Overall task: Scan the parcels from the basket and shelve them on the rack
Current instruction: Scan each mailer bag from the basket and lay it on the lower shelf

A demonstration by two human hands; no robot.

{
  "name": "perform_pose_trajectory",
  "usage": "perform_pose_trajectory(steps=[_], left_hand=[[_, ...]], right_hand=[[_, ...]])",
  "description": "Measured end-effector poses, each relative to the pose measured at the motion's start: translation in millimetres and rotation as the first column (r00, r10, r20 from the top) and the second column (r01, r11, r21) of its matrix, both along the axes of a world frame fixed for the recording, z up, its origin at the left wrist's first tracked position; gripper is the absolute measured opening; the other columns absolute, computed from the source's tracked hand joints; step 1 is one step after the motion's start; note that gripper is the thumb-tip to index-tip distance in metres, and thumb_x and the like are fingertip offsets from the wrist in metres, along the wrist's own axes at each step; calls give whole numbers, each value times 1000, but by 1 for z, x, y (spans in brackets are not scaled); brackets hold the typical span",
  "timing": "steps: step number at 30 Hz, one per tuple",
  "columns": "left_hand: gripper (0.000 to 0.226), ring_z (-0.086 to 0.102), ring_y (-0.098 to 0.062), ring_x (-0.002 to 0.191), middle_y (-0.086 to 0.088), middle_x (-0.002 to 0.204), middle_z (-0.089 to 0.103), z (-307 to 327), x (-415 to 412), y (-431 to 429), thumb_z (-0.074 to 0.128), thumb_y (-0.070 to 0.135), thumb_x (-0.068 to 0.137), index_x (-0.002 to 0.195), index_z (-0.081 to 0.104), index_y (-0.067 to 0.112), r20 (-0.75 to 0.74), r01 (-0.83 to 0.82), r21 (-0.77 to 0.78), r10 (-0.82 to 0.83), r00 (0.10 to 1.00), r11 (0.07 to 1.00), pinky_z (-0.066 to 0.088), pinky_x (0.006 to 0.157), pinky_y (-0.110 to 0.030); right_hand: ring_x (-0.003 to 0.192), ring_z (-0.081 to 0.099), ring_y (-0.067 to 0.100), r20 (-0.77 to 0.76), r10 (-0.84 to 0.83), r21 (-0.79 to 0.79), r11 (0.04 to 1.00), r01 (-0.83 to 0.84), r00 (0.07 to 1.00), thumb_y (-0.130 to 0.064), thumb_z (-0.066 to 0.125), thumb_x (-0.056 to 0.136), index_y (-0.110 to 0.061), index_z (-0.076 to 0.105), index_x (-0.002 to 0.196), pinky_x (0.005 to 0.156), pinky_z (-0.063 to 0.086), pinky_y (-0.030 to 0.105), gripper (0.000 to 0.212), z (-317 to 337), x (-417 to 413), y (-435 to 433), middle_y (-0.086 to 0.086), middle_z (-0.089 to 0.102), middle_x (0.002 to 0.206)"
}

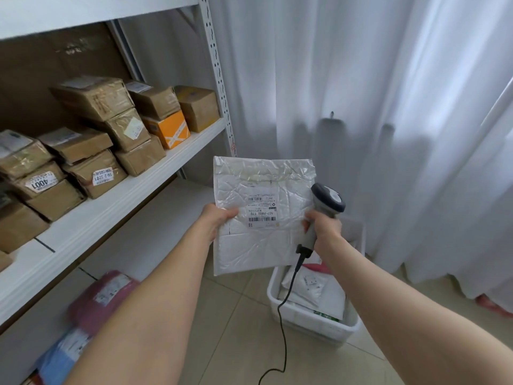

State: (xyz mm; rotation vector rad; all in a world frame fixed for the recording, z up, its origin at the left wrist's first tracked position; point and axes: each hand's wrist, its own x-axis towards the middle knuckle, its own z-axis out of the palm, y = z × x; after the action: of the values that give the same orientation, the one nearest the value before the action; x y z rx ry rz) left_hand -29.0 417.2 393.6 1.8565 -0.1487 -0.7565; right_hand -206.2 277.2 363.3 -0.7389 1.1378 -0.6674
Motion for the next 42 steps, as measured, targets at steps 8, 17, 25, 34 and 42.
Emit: perform_pose_trajectory(steps=[8, 17, 25, 34, 42], left_hand=[[32, 65, -29, 98, -18, 110, 66, -5, 3, -2, 72, 4, 81, 111, 62, -1, 119, -142, 15, 140, 983, 990, 53, 90, -42], [36, 64, -31, 101, -18, 115, 64, -9, 1, 7, 70, 4, 84, 118, 59, -3, 25, -167, -11, 167, 986, 986, 53, 88, -40], [36, 62, -29, 103, -15, 117, 63, -5, -1, 6, 68, 8, 86, 119, 57, -2, 48, -134, 23, 133, 990, 991, 50, 86, -35], [39, 60, -29, 110, -14, 120, 61, -4, -3, 3, 68, 6, 86, 122, 55, -4, 78, -138, 48, 134, 988, 989, 49, 91, -33], [37, 61, -30, 108, -16, 120, 62, -1, -5, 1, 68, 4, 86, 121, 56, -3, 69, -134, 33, 132, 989, 990, 50, 92, -37]], right_hand=[[61, 59, 16, 69, 104, -39, 994, -101, 992, 3, 63, 85, -6, 54, 103, 57, 50, 27, 22, 7, 3, 19, 11, 63, 83], [42, 50, 14, 75, 464, -183, 877, -445, 883, -5, 65, 86, -5, 61, 95, 43, 44, 23, 9, 12, 8, 45, 5, 59, 53], [37, 47, 14, -38, 554, -223, 807, -547, 832, -6, 63, 88, -4, 56, 87, 41, 41, 21, 7, 25, 9, 48, 6, 58, 49], [40, 47, 14, -101, 574, -206, 787, -582, 813, -6, 63, 87, -5, 58, 88, 42, 42, 21, 6, 35, 3, 42, 7, 57, 53], [44, 45, 16, -161, 549, -170, 803, -571, 820, -6, 62, 86, -4, 59, 90, 46, 41, 24, 5, 40, 2, 42, 8, 55, 57]])
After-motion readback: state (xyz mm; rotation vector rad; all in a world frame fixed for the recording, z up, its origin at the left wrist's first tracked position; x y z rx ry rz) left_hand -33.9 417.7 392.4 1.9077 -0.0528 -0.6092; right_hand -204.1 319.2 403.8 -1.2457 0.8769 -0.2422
